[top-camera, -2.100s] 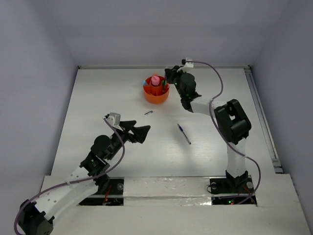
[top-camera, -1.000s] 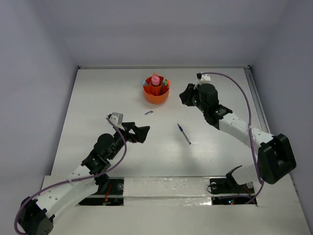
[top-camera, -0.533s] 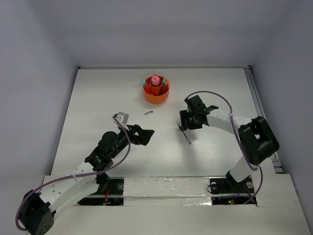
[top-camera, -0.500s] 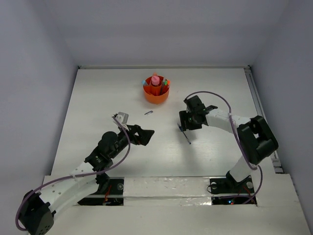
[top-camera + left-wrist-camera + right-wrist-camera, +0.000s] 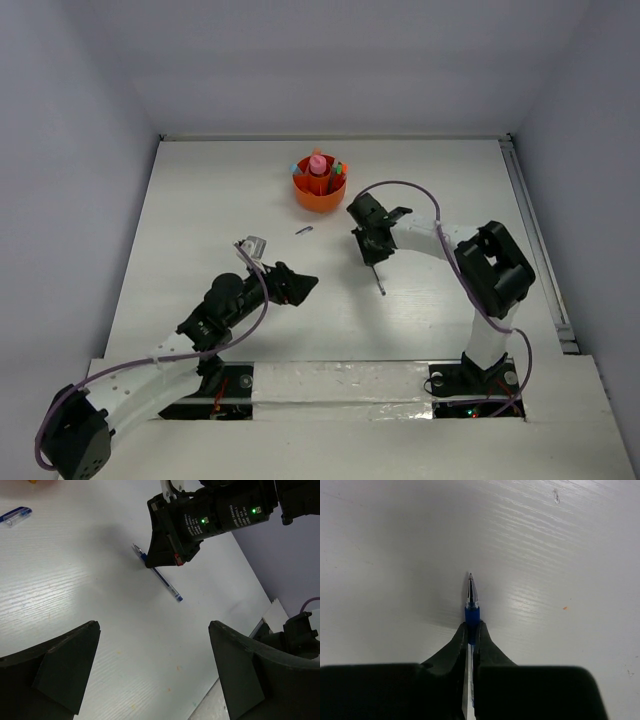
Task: Sort the stationery into containers
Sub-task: Pick up the pen from the center of the board, then pick up the pen cap from the center of the board.
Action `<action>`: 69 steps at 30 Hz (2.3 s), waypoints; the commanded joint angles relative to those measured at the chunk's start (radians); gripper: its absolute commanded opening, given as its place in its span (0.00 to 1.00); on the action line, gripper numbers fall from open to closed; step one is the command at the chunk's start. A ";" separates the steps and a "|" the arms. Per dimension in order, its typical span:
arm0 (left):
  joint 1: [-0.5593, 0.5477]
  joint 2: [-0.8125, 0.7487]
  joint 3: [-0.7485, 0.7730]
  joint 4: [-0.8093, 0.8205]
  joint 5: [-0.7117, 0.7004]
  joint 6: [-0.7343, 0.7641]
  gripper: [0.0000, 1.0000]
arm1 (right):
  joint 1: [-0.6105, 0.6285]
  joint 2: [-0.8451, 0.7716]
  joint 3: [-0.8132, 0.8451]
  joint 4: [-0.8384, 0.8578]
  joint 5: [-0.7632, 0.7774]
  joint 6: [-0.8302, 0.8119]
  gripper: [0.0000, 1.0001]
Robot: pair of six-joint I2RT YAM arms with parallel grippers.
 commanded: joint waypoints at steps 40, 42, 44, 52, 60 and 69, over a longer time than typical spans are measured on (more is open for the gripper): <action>-0.005 0.314 0.075 0.377 0.079 -0.022 0.42 | 0.191 -0.421 -0.409 1.091 -0.342 0.411 0.00; -0.005 0.306 0.074 0.377 0.070 -0.022 0.38 | 0.200 -0.412 -0.412 1.096 -0.345 0.415 0.00; -0.005 0.291 0.071 0.367 0.061 -0.019 0.33 | 0.200 -0.402 -0.412 1.093 -0.346 0.420 0.00; -0.005 0.250 0.084 0.275 0.024 -0.005 0.00 | 0.200 -0.385 -0.388 1.038 -0.342 0.409 0.00; -0.005 0.090 0.083 0.091 -0.066 0.059 0.00 | 0.200 -0.434 -0.297 0.842 -0.303 0.322 0.63; -0.005 -0.171 0.049 -0.110 -0.219 0.078 0.00 | 0.182 -0.362 -0.208 0.616 -0.077 0.299 0.30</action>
